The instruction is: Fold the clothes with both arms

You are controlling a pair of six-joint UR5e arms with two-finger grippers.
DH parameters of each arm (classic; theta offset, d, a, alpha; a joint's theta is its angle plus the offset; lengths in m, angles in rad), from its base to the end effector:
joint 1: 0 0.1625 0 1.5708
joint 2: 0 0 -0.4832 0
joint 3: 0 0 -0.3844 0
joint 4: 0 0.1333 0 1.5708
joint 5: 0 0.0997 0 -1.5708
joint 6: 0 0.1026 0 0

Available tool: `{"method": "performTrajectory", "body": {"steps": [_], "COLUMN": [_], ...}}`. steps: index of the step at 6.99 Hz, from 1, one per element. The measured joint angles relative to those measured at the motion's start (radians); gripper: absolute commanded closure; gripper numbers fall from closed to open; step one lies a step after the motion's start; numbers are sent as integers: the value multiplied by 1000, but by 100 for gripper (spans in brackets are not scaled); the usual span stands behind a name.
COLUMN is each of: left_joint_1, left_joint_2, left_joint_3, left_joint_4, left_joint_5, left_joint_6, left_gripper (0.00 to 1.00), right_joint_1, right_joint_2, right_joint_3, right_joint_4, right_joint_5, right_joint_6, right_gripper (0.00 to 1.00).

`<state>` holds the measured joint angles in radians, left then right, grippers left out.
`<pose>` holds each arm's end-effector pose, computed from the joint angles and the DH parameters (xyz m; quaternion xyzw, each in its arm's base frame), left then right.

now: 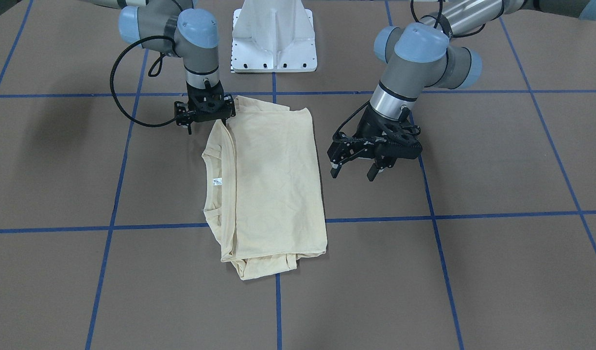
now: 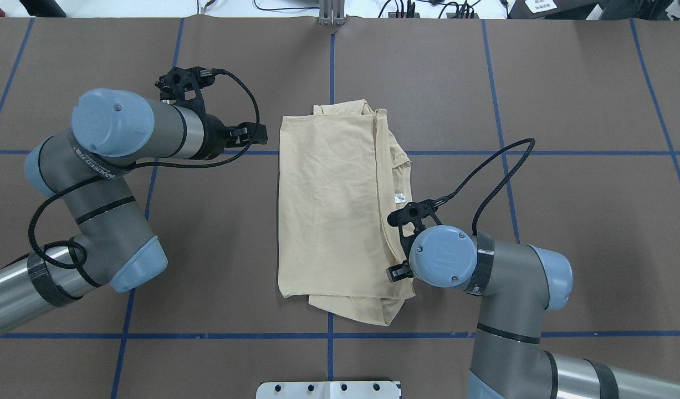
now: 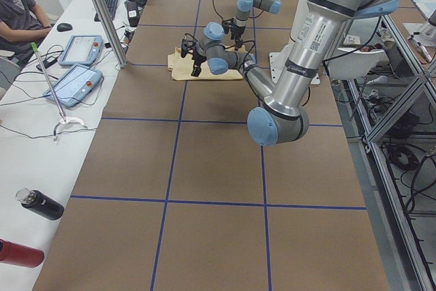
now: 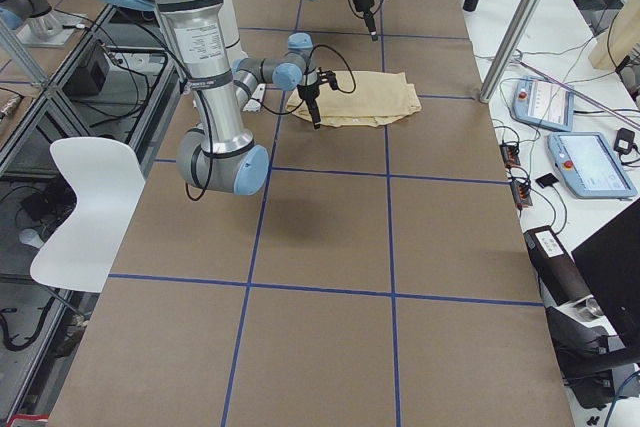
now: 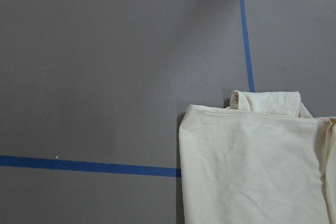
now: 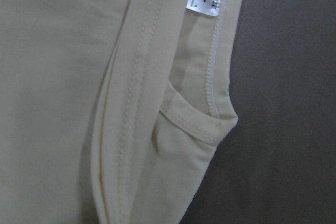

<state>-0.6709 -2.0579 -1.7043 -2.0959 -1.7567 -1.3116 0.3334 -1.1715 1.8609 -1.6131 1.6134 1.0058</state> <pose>0.4552 -0.5072 0.3167 0.1723 0.5174 -0.1218 0.8293 -0.5492 -0.3266 0.3849 0.1198 -0.2951 -0.1162 0.9408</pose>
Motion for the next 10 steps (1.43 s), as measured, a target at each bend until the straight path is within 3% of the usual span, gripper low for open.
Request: {"method": "performTrajectory", "body": {"steps": [3, 6, 8, 10], "left_joint_1": [2, 2, 2, 3], "left_joint_2": [-8, -11, -10, -10], "left_joint_3": [0, 6, 10, 13], "left_joint_4": [0, 1, 0, 0], "left_joint_5": [0, 0, 0, -1], "left_joint_6": [0, 3, 6, 7], "left_gripper": [0, 0, 0, 0], "right_joint_1": [38, 127, 166, 175], "right_joint_2": [-72, -5, 112, 177], "right_joint_3": [31, 24, -65, -223], "right_joint_4": [9, 11, 20, 147], "right_joint_5": [17, 65, 66, 63], "right_joint_6": [-49, -115, -132, -133], "right_gripper": [0, 0, 0, 0]}}
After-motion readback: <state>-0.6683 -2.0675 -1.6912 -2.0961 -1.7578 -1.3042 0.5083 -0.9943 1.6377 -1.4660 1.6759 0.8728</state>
